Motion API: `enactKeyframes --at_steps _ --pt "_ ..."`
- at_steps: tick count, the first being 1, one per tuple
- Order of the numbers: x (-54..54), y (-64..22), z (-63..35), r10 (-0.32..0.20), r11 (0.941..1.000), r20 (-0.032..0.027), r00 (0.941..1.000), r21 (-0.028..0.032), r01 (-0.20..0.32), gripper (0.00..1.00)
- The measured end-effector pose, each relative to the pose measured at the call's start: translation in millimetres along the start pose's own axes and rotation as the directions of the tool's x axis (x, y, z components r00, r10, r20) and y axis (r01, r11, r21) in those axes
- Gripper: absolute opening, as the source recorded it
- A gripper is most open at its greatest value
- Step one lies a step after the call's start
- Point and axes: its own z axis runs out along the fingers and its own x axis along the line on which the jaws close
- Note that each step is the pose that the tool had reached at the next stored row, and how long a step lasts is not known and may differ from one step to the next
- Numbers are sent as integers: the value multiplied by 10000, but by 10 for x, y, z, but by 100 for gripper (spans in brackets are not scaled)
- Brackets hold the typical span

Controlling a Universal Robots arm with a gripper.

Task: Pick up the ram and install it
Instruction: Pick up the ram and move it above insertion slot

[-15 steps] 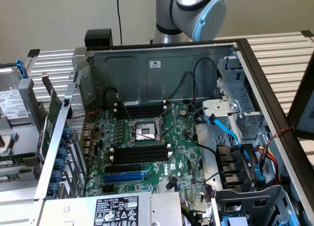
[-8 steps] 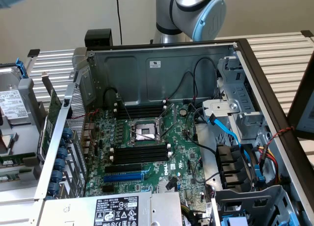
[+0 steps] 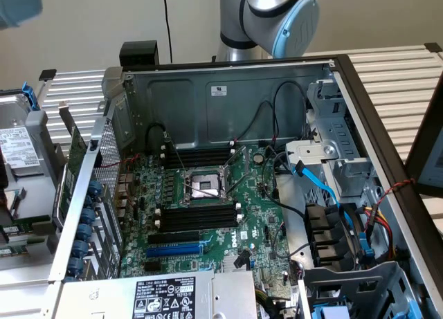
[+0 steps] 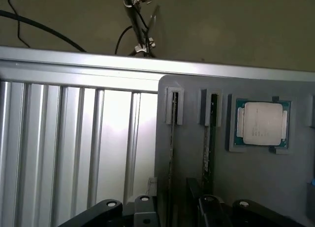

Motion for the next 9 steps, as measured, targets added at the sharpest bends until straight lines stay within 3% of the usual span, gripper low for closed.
enactKeyframes --at_steps 9 --pt "3 -31 119 11 10000 1 10000 0 -11 36"
